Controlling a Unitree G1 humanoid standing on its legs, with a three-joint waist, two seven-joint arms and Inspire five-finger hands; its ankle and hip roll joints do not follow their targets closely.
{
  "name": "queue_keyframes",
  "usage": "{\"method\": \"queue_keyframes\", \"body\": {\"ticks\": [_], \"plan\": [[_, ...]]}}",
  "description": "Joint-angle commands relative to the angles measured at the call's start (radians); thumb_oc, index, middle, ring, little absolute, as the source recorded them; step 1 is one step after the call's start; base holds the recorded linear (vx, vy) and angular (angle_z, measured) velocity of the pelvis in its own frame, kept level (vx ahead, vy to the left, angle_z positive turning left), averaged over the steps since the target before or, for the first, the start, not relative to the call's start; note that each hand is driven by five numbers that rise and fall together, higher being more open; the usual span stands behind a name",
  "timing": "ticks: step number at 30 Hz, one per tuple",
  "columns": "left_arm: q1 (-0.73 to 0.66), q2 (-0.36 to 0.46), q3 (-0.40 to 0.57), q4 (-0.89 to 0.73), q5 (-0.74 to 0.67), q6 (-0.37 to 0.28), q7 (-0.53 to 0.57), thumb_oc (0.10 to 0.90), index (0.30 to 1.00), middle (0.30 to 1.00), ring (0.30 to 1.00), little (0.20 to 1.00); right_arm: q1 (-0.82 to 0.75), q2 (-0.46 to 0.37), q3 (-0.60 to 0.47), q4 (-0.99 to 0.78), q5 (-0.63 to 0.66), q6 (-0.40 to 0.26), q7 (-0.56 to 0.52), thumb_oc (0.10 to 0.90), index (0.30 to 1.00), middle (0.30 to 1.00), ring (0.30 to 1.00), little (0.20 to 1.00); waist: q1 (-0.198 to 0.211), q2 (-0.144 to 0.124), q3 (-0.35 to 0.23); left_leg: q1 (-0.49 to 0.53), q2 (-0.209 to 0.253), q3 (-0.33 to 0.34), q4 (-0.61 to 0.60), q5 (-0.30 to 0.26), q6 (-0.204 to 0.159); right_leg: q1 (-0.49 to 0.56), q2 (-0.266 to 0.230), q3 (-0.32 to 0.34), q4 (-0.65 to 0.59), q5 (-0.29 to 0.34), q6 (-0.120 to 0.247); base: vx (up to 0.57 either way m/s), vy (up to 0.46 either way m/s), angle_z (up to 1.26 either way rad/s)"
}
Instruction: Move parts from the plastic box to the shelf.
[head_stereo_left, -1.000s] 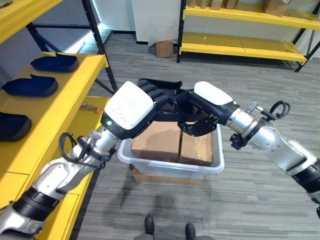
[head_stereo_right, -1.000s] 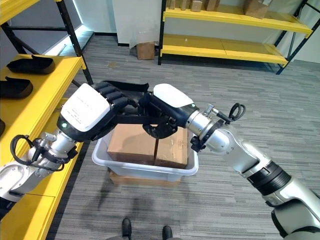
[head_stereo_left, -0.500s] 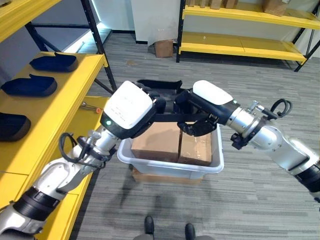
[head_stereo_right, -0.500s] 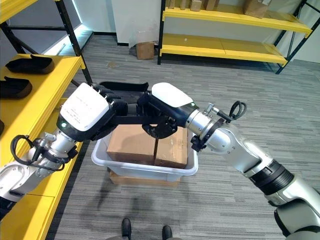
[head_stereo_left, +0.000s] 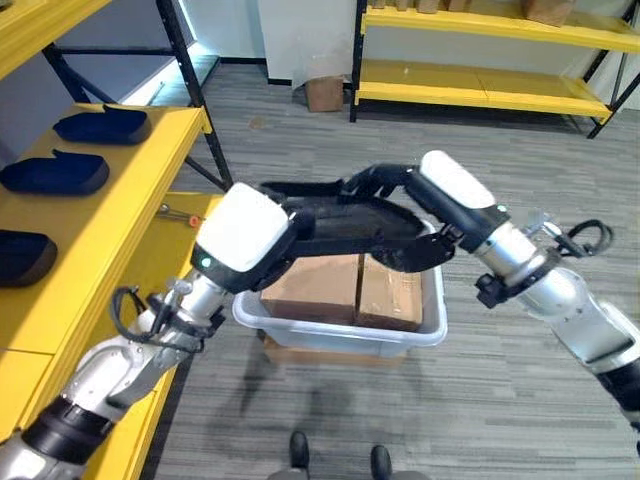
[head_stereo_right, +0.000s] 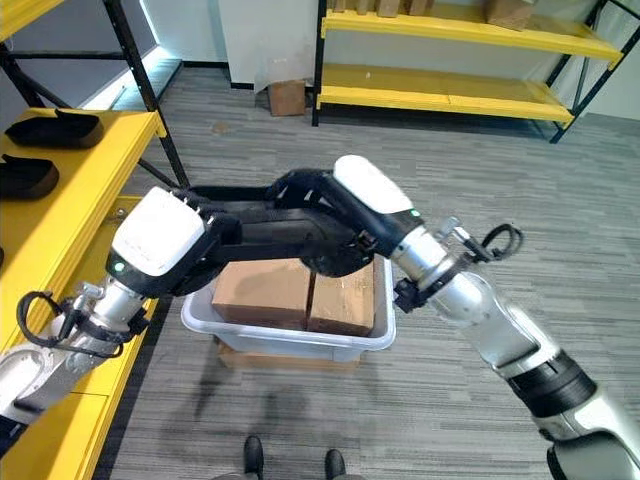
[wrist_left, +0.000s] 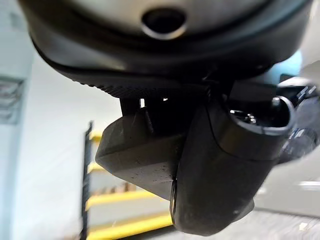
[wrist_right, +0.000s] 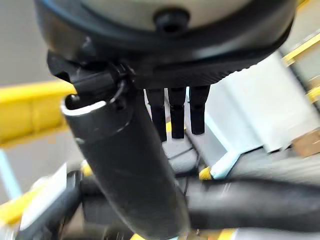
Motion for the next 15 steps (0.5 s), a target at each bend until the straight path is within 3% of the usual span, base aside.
{"method": "queue_keyframes", "body": {"ticks": [1, 4, 7, 15], "plan": [[-0.025, -0.026, 0.123, 0.01, -0.049, 0.009, 0.062, 0.4, 0.3, 0.3, 0.3, 0.3, -0.014, 0.004, -0.081, -0.04, 0.072, -0.043, -0.079, 0.9, 1.0, 1.0, 1.0, 1.0, -0.007, -0.014, -0.161, 0.026, 0.133, -0.016, 0.005, -0.025, -0.079, 0.019, -0.053, -0.011, 0.017, -0.05, 0.06, 0.0, -0.027, -0.06], [0.131, -0.066, 0.259, 0.01, -0.062, 0.017, 0.063, 0.4, 0.3, 0.3, 0.3, 0.3, 0.206, 0.083, -0.233, -0.1, 0.119, -0.059, -0.056, 0.9, 1.0, 1.0, 1.0, 1.0, -0.015, 0.002, -0.158, 0.033, 0.137, -0.013, 0.01, -0.027, -0.08, 0.023, -0.05, -0.01, 0.03, -0.063, 0.054, 0.01, -0.047, -0.06], [0.23, -0.124, 0.348, 0.016, -0.076, 0.029, 0.071, 0.4, 0.3, 0.3, 0.3, 0.3, 0.34, 0.154, -0.313, -0.132, 0.129, -0.066, -0.039, 0.9, 1.0, 1.0, 1.0, 1.0, -0.021, 0.016, -0.154, 0.028, 0.143, -0.017, 0.021, -0.027, -0.083, 0.021, -0.041, -0.011, 0.042, -0.076, 0.046, -0.01, -0.054, -0.01], [0.399, -0.267, 0.5, 0.049, -0.117, 0.062, 0.102, 0.4, 0.3, 0.3, 0.3, 0.3, 0.463, 0.265, -0.385, -0.101, 0.132, -0.053, -0.027, 0.9, 1.0, 1.0, 1.0, 1.0, -0.013, 0.046, -0.136, 0.011, 0.181, -0.046, 0.042, 0.002, -0.096, 0.001, 0.01, -0.017, 0.107, -0.116, 0.007, -0.05, -0.092, 0.02]]}}
